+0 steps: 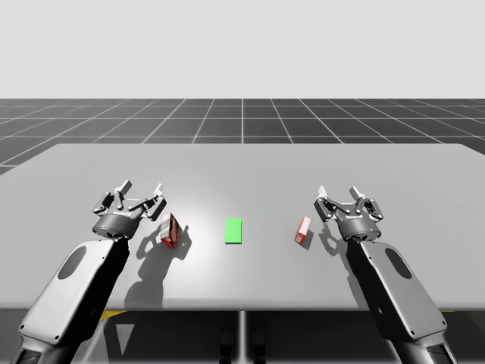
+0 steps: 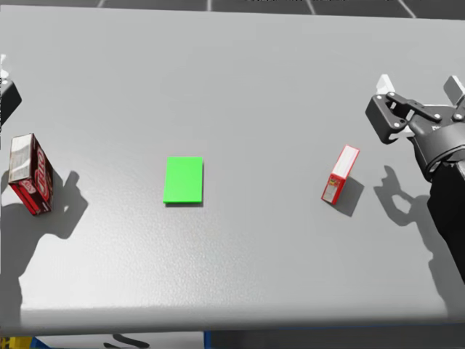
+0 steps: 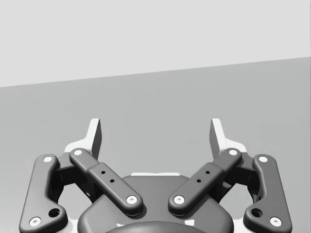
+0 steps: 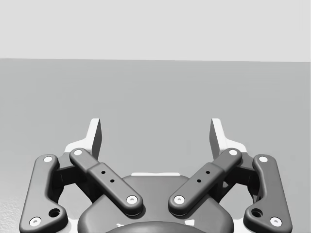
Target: Look at the card. If it is red, pick the object on the left. If it is green, pick the object on the right.
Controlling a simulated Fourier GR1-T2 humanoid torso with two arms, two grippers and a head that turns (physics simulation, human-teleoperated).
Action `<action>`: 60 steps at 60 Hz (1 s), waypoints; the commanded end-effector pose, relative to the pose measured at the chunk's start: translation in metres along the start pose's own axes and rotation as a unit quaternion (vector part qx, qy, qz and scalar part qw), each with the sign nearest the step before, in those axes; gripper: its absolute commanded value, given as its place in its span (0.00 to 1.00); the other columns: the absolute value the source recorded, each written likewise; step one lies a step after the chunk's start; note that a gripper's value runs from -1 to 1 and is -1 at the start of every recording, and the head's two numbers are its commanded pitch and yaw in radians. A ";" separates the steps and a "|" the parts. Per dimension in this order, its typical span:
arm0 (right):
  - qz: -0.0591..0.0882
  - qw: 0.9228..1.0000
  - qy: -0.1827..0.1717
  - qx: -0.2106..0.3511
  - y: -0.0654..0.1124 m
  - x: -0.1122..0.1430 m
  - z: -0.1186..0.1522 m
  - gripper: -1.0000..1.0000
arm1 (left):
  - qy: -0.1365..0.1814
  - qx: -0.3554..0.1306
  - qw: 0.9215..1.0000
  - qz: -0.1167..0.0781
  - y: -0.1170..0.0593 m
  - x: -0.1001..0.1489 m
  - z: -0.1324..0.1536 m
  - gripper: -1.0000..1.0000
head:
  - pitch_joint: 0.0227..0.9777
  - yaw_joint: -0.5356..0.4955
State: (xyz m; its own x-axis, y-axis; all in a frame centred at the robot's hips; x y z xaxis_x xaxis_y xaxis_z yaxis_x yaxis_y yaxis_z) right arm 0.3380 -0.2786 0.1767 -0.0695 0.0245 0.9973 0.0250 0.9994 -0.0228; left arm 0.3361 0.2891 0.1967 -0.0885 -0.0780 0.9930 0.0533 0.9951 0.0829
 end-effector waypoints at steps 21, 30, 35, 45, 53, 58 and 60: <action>0.000 1.000 0.001 0.002 0.001 -0.002 0.000 0.00 | -0.002 -0.003 1.000 0.001 -0.001 0.000 0.000 0.00 | 0.90 0.23; -0.005 1.000 -0.002 0.002 0.004 0.002 0.001 0.00 | -0.001 -0.004 1.000 0.001 -0.002 -0.001 0.000 0.00 | 0.90 0.21; -0.015 1.000 0.000 0.009 0.008 0.006 0.004 0.00 | -0.001 -0.003 1.000 0.002 -0.002 -0.001 0.000 0.00 | 0.90 0.20; -0.043 0.999 0.013 0.004 0.012 0.029 0.021 0.00 | -0.001 -0.003 1.000 0.006 -0.002 -0.001 0.000 0.00 | 0.89 0.20; -0.050 0.998 0.023 -0.033 0.026 0.035 0.049 0.00 | 0.003 -0.003 1.000 0.006 -0.003 -0.003 0.000 0.00 | 0.88 0.20; -0.067 0.996 0.020 -0.048 0.044 0.026 0.067 0.00 | 0.005 -0.005 1.000 0.005 -0.005 -0.004 0.000 0.00 | 0.88 0.20; -0.066 0.996 0.020 -0.050 0.048 0.023 0.072 0.00 | 0.005 -0.006 1.000 0.005 -0.005 -0.004 0.000 0.00 | 0.88 0.20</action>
State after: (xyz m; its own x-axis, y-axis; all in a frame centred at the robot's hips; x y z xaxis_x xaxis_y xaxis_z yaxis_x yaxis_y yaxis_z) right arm 0.2905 -0.2464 0.2027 -0.0527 -0.0688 0.9962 0.0813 0.9940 0.0729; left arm 0.3359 0.2856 0.1944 -0.0830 -0.0693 0.9941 0.0619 0.9953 0.0745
